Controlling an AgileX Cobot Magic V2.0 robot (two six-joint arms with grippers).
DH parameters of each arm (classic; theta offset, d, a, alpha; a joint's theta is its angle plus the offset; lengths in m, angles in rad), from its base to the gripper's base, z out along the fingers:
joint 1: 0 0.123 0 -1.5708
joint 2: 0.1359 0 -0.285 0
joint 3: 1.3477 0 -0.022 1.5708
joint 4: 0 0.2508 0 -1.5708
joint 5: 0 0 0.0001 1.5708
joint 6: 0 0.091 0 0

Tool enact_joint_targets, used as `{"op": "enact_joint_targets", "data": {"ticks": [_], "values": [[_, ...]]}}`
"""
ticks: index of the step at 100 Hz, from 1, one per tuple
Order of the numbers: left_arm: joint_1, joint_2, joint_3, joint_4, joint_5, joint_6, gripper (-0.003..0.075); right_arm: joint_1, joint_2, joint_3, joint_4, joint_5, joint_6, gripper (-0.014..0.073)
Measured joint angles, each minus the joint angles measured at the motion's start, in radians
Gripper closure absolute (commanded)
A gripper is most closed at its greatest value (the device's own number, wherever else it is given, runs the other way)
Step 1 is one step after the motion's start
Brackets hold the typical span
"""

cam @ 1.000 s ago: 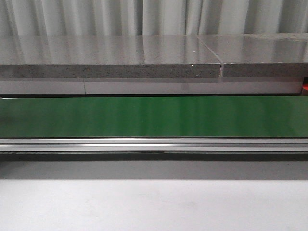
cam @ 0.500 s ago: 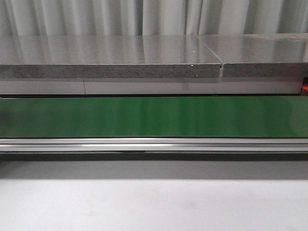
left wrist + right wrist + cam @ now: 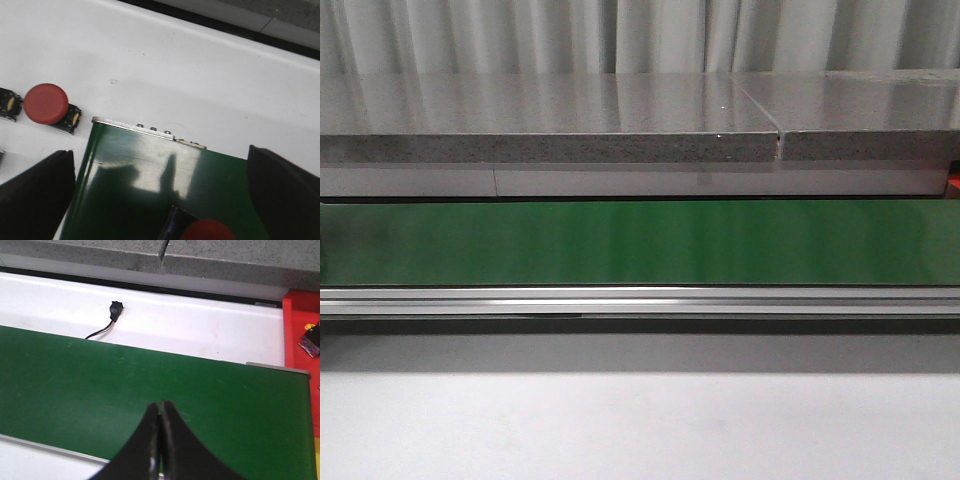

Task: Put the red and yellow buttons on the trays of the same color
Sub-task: 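Carry the red button onto the green belt and open the left gripper, then grasp a yellow-capped button from the cluster with the left gripper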

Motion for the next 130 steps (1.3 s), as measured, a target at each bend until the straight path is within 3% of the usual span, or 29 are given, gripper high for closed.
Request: {"op": "enact_joint_targets", "data": {"ticks": [62, 130], "values": [[0.350, 0.073, 0.000, 0.064, 0.042, 0.001, 0.0048, 0.000, 0.000, 0.000, 0.000, 0.001, 0.000, 0.0660], [0.370, 0.284, -0.002, 0.064, -0.090, 0.001, 0.0048, 0.000, 0.000, 0.000, 0.000, 0.001, 0.000, 0.0660]]}}
